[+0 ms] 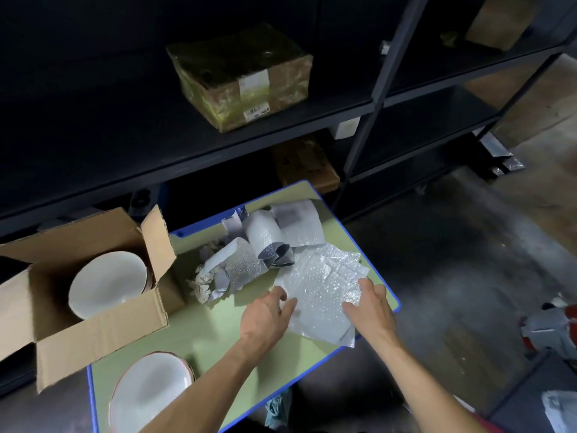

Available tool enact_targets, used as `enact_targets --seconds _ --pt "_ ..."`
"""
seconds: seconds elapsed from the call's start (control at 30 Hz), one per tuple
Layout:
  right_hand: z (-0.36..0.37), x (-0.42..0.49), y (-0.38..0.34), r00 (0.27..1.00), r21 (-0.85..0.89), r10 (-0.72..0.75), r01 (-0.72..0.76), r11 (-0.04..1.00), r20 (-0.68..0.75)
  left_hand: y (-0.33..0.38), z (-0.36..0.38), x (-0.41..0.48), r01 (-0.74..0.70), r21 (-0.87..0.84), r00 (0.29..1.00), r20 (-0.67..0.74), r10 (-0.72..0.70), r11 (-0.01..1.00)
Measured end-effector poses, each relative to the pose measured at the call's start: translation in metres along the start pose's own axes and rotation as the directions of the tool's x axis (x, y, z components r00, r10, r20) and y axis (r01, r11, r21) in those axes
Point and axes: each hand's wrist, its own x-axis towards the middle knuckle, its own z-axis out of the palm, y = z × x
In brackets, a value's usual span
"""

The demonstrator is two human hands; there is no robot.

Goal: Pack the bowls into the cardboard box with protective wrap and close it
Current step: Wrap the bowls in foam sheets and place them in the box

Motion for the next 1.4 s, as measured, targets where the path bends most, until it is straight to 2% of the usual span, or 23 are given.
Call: enact_targets --seconds 0.1,0.23,0.33,0.47,0.57,0.7,0.9,1.0,1.13,1.27,1.4 --pt "0.004 0.001 -0.001 0.999 -0.156 -0.025 0.019 0.988 -0.038 0.001 0.002 -0.003 0.008 0.000 1.000 0.017 -0.008 1.000" --pt "0.008 0.002 -0.003 0.999 -0.226 -0.038 0.029 0.974 -0.039 0.005 0.002 -0.003 0.022 -0.018 0.999 0.024 -0.022 1.000" --pt "0.008 0.001 -0.004 0.997 -0.180 -0.046 0.035 0.983 -0.058 0.005 -0.001 -0.004 0.013 -0.067 1.000 0.010 -0.013 0.998" --pt "-0.003 -0.005 -0.008 0.997 0.006 -0.056 0.056 0.998 -0.051 0.001 -0.010 -0.014 -0.016 -0.144 0.999 -0.036 0.011 0.989" --pt "-0.016 -0.006 -0.015 0.995 0.136 -0.088 0.082 0.987 0.041 -0.005 -0.021 -0.022 -0.015 -0.224 0.996 -0.084 -0.004 0.974" --pt "-0.033 -0.009 -0.027 0.961 0.239 -0.220 0.177 0.955 0.167 -0.016 -0.033 -0.026 0.008 -0.273 0.992 -0.123 -0.043 0.962" --pt "-0.038 -0.014 -0.049 0.943 0.208 -0.305 0.274 0.939 0.132 -0.014 -0.050 -0.033 0.013 -0.268 0.992 -0.116 -0.046 0.963" --pt "-0.041 -0.021 -0.063 0.901 0.243 -0.375 0.322 0.915 0.220 -0.018 -0.057 -0.048 0.003 -0.290 0.984 -0.170 -0.054 0.957" --pt "-0.048 -0.038 -0.085 0.794 0.270 -0.486 0.409 0.872 0.366 -0.031 -0.068 -0.072 0.054 -0.315 0.970 -0.210 -0.125 0.947" --pt "-0.053 -0.058 -0.113 0.714 0.315 -0.536 0.435 0.844 0.450 -0.044 -0.074 -0.097 0.084 -0.308 0.954 -0.249 -0.165 0.948" --pt "-0.034 -0.069 -0.133 0.664 0.285 -0.551 0.475 0.833 0.505 -0.056 -0.077 -0.122 0.151 -0.371 0.919 -0.289 -0.268 0.916"
